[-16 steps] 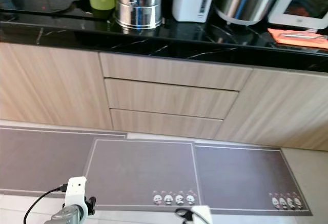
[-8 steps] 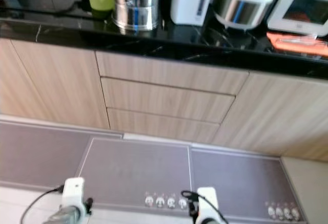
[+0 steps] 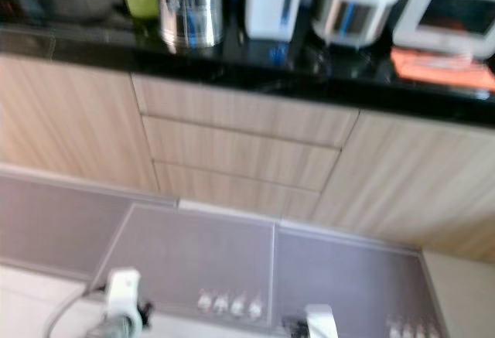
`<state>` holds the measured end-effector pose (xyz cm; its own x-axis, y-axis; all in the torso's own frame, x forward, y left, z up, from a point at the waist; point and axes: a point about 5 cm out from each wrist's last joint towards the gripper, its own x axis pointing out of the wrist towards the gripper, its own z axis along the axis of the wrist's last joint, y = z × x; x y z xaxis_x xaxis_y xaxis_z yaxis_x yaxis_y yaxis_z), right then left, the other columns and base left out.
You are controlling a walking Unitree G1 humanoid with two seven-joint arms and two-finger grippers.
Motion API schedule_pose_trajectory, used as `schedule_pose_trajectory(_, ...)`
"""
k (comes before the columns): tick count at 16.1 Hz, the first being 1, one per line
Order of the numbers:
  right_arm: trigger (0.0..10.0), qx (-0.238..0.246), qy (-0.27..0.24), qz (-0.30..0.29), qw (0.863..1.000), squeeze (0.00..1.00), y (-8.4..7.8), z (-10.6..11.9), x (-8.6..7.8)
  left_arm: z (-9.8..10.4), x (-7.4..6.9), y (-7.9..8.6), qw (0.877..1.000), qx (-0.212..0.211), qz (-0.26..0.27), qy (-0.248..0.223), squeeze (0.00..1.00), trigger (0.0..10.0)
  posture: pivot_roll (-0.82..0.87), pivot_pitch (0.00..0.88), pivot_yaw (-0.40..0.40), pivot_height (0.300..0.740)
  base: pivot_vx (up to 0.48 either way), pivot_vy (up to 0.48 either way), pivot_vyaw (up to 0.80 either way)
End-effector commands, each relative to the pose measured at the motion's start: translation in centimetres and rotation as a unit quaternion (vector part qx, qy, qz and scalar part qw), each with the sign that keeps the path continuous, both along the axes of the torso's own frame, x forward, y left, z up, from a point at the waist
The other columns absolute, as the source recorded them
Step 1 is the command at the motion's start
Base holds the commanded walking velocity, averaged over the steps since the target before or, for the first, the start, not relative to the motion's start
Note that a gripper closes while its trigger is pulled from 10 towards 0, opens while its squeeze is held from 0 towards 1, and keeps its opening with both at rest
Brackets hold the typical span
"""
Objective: Kitchen organization
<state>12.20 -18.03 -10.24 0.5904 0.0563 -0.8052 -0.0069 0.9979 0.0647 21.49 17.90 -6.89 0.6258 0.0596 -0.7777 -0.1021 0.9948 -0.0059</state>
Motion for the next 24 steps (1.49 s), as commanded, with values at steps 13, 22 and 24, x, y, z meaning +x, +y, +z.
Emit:
schedule_pose_trajectory(13,10.0,-0.003,-0.009,-0.033,0.999,0.0,-4.9,0.4,-3.0,-0.3,-0.5,0.5,1.0,0.018,-0.016,0.01,0.0,10.0,-0.04,0.0,-0.116,0.74,0.0,-0.36,0.0)
schedule_pose_trajectory(22,10.0,0.007,-0.008,-0.058,0.998,0.0,-4.3,0.3,-2.6,0.0,-0.1,0.9,0.997,0.042,-0.06,0.013,0.0,10.0,-0.02,0.0,-0.063,0.74,0.0,0.0,0.0)
schedule_pose_trajectory(24,10.0,0.012,-0.005,-0.059,0.998,0.0,-3.7,0.1,-2.7,0.2,0.1,1.4,0.997,0.05,-0.063,0.01,0.0,10.0,-0.02,0.0,-0.049,0.74,0.0,0.0,0.0)
